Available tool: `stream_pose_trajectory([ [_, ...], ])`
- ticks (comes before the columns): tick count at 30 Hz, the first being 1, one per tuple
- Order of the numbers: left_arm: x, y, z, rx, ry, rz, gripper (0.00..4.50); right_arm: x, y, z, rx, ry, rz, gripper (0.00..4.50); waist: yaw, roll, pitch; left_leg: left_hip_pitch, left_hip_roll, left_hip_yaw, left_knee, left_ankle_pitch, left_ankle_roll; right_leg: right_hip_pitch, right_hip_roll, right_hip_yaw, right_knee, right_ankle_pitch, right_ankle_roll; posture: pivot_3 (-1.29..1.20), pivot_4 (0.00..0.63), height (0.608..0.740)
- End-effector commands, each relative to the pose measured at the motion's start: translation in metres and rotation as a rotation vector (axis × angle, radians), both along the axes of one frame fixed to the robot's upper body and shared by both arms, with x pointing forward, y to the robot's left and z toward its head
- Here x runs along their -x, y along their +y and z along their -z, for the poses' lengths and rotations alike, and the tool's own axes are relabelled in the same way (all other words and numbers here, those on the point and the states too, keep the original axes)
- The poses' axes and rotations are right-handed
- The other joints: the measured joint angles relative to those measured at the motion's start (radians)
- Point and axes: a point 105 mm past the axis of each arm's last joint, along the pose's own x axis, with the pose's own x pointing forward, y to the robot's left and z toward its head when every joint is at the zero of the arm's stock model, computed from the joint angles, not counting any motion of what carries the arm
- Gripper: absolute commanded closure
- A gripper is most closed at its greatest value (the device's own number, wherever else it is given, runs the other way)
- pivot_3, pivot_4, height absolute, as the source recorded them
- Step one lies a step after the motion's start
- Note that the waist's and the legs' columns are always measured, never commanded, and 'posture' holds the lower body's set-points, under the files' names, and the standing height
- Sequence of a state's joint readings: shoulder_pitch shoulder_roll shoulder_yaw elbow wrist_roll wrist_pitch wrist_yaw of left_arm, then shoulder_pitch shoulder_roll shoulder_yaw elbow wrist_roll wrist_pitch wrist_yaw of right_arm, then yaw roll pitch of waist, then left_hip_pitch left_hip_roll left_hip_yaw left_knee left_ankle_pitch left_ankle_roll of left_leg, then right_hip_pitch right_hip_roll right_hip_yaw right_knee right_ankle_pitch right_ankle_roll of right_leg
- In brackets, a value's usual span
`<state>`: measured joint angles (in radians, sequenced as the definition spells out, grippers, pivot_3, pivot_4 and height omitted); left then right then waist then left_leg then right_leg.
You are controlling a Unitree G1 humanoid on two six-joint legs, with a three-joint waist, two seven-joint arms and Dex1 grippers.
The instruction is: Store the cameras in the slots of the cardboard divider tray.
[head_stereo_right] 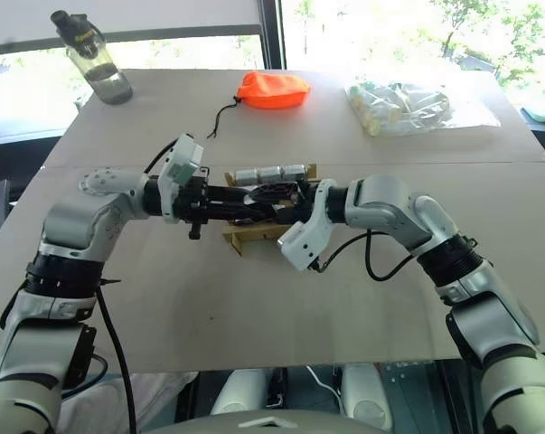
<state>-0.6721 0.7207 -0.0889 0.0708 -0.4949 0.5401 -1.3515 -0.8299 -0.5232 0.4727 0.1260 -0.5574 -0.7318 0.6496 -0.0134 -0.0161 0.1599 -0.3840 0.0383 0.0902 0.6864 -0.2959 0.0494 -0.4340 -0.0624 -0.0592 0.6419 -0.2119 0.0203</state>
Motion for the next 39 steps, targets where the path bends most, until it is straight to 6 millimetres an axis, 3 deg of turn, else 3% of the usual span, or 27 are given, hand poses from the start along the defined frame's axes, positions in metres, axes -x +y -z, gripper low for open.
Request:
stream_pose_trajectory([
  [1,0.000,0.001,-0.012,0.008,-0.035,0.009,3.78,0.007,0.002,-0.011,-0.023,-0.034,-0.027,2.57,0.000,0.000,0.000,0.000,0.000,0.000,0.000,0.000,0.000,0.000,0.000,0.000,0.000,0.000,0.000,0.00,0.150,0.740],
  [3,-0.001,0.000,-0.012,0.009,-0.036,0.011,3.78,0.006,0.000,-0.009,-0.024,-0.010,-0.006,2.57,0.000,0.000,0.000,0.000,0.000,0.000,0.000,0.000,0.000,0.000,0.000,0.000,0.000,0.000,0.000,0.00,0.150,0.740],
  [5,-0.001,-0.001,-0.013,0.010,-0.037,0.019,3.78,0.008,-0.002,-0.010,-0.065,0.057,0.006,1.55,0.001,0.000,0.000,0.000,0.000,0.000,0.000,0.000,0.000,0.000,0.000,0.000,0.000,0.000,0.000,0.00,0.150,0.740],
  [9,-0.004,-0.008,-0.011,-0.002,-0.052,0.044,3.78,0.010,-0.012,-0.004,-0.092,0.214,0.076,0.03,0.003,0.000,0.000,0.000,0.000,0.000,0.000,0.000,0.000,0.000,0.000,0.000,0.000,0.000,0.000,0.00,0.150,0.740],
  [14,-0.015,-0.020,-0.013,0.001,-0.095,0.051,3.78,0.015,-0.054,-0.006,-0.263,0.522,0.223,0.03,0.014,0.000,0.000,-0.001,-0.001,-0.001,0.002,0.000,0.000,0.001,0.000,-0.002,0.000,0.000,0.000,0.00,0.150,0.740],
  [18,-0.039,-0.033,-0.003,-0.055,-0.136,-0.035,3.78,0.028,-0.113,0.004,-0.476,0.898,0.406,0.03,0.038,0.000,0.000,0.000,-0.001,-0.003,0.001,0.000,0.000,0.003,0.000,-0.003,-0.001,0.000,0.000,0.00,0.150,0.740],
  [24,-0.054,-0.055,0.009,-0.099,-0.161,-0.068,3.78,0.056,-0.160,0.011,-0.706,1.185,0.557,0.03,0.034,-0.002,0.000,-0.001,-0.002,-0.006,0.001,0.000,0.001,0.004,-0.001,-0.005,-0.002,0.000,0.000,0.00,0.150,0.740],
  [27,-0.055,-0.067,0.009,-0.087,-0.175,-0.045,3.78,0.070,-0.173,0.012,-0.821,1.255,0.583,0.03,0.026,-0.002,0.001,0.000,-0.002,-0.006,0.002,0.000,0.001,0.004,0.000,-0.004,-0.001,0.000,0.000,0.00,0.150,0.740],
  [33,-0.058,-0.077,0.013,-0.117,-0.196,-0.009,3.78,0.118,-0.175,0.041,-0.794,1.415,0.654,0.03,0.029,-0.003,0.000,-0.001,-0.002,-0.009,0.001,-0.001,0.002,0.004,0.001,-0.006,-0.002,0.000,0.000,0.00,0.150,0.740],
  [39,-0.058,-0.073,0.019,-0.177,-0.218,0.050,3.78,0.131,-0.183,0.042,-0.846,1.449,0.673,0.03,0.027,-0.004,0.000,0.001,-0.002,-0.005,0.002,-0.003,0.005,0.005,0.001,-0.001,-0.002,0.000,0.001,0.00,0.150,0.740],
])
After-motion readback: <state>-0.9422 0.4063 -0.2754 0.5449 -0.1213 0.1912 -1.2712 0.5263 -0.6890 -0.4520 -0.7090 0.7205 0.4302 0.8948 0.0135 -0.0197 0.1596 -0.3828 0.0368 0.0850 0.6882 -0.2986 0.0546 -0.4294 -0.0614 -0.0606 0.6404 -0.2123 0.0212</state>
